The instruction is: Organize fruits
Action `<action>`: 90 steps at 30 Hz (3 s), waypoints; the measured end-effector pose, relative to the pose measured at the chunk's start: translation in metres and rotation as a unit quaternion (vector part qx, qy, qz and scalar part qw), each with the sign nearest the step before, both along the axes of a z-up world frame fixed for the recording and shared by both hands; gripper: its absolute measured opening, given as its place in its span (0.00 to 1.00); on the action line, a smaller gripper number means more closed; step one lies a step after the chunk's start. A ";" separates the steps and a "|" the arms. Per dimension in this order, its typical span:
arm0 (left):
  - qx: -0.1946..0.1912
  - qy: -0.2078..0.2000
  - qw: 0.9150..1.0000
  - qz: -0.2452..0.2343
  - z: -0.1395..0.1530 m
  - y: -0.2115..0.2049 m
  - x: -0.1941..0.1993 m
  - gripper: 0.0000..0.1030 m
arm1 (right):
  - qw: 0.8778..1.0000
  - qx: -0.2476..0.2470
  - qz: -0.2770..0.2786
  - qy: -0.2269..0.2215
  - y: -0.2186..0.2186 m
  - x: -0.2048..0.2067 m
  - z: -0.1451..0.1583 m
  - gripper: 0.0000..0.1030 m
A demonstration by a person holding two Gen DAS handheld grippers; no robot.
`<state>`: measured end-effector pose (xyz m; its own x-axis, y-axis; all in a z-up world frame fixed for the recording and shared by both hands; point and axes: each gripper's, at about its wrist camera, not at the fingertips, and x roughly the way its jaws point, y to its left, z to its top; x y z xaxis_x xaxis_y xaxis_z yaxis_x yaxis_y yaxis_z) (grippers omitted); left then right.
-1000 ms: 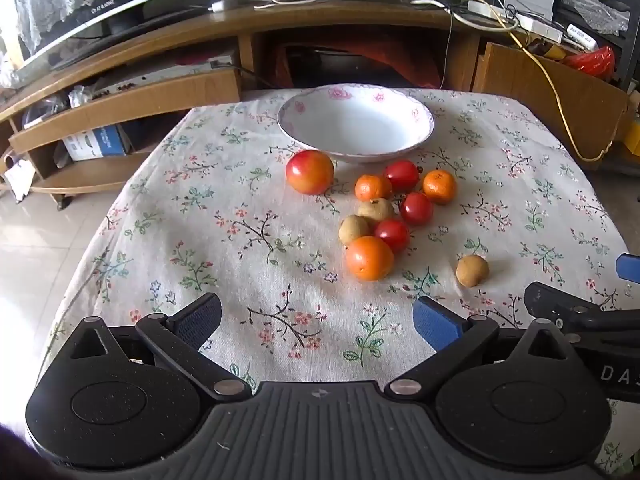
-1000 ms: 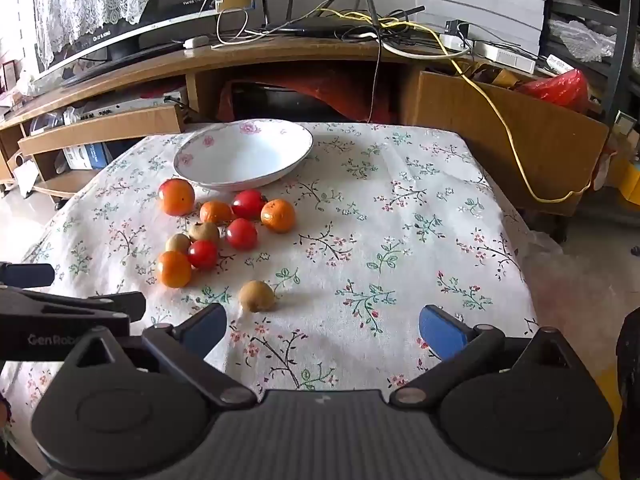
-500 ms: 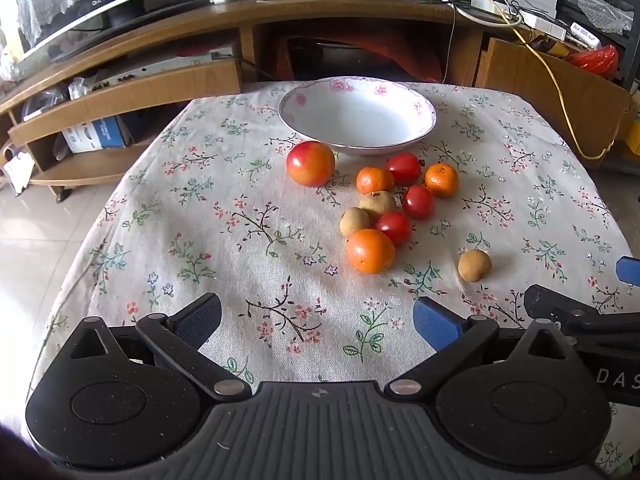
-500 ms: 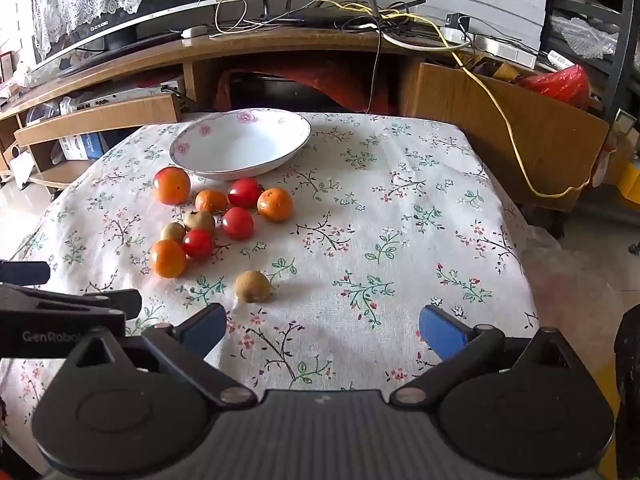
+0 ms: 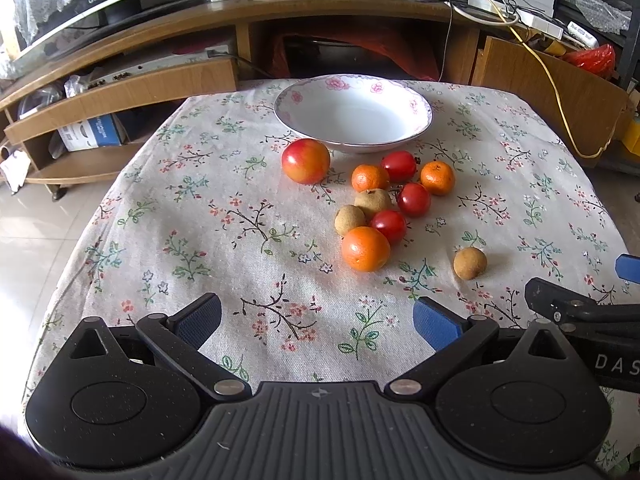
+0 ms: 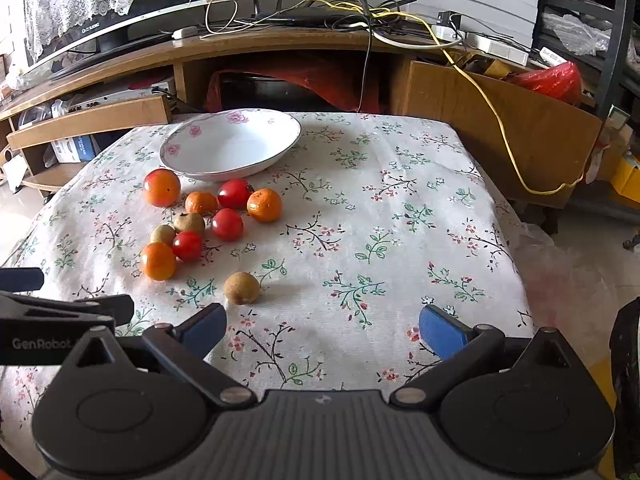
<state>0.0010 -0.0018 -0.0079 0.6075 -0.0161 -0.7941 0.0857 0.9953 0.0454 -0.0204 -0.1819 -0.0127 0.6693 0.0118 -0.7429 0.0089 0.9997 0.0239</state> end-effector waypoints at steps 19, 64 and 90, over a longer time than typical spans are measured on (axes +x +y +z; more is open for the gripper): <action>-0.001 0.000 1.000 -0.004 0.000 -0.001 -0.001 0.99 | 1.000 -0.005 -0.006 -0.002 -0.002 0.000 0.002 0.92; 0.023 0.015 1.000 0.011 -0.012 0.000 0.032 0.93 | 0.997 0.043 0.042 0.040 0.014 0.042 -0.011 0.55; 0.029 0.044 0.998 0.031 -0.031 0.008 0.052 0.95 | 0.992 0.058 0.083 0.072 0.026 0.072 -0.029 0.47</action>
<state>0.0530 0.0062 -0.0389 0.5335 0.0667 -0.8432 0.0311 0.9947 0.0984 0.0511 -0.1556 -0.0420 0.5375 0.2037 -0.8183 -0.1438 0.9783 0.1491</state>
